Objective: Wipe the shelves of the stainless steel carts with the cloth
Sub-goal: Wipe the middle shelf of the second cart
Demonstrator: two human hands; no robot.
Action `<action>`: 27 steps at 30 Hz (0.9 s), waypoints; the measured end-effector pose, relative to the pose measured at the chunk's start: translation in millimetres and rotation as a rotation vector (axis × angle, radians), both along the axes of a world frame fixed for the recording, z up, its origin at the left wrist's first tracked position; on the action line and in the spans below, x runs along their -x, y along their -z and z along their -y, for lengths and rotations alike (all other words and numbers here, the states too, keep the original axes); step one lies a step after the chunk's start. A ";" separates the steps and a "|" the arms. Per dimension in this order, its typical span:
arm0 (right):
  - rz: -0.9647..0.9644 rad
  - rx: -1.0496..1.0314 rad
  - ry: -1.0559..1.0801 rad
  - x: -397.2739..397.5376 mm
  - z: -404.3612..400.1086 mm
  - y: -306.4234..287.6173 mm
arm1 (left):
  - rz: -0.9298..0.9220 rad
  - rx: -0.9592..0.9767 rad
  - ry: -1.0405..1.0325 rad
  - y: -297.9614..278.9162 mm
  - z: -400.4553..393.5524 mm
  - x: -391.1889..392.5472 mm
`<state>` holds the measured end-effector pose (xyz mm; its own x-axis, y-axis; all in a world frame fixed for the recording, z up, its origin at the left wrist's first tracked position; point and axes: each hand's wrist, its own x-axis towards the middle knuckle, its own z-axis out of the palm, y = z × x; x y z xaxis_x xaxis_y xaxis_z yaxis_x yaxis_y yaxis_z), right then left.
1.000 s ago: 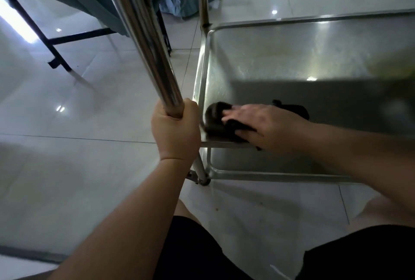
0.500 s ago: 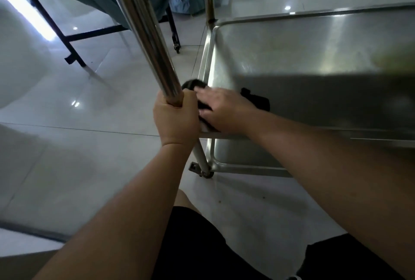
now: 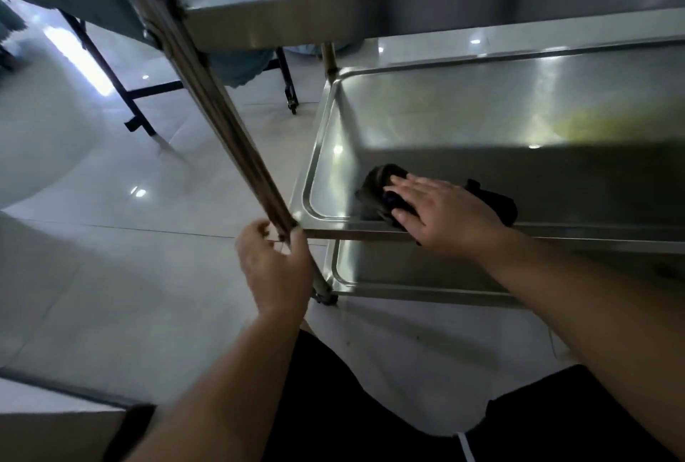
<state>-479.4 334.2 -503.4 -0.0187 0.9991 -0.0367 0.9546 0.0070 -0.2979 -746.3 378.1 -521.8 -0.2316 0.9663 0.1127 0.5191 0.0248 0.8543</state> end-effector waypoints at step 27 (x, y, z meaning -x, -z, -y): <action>0.157 -0.001 0.590 -317.4 236.1 -6.7 | -0.715 -0.133 0.795 -3.6 66.0 -279.6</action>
<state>-162.0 98.1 -496.7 0.5435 0.8394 0.0068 0.8300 -0.5363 -0.1532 -466.7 312.2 -518.2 0.6185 0.7808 0.0884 0.7255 -0.6106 0.3174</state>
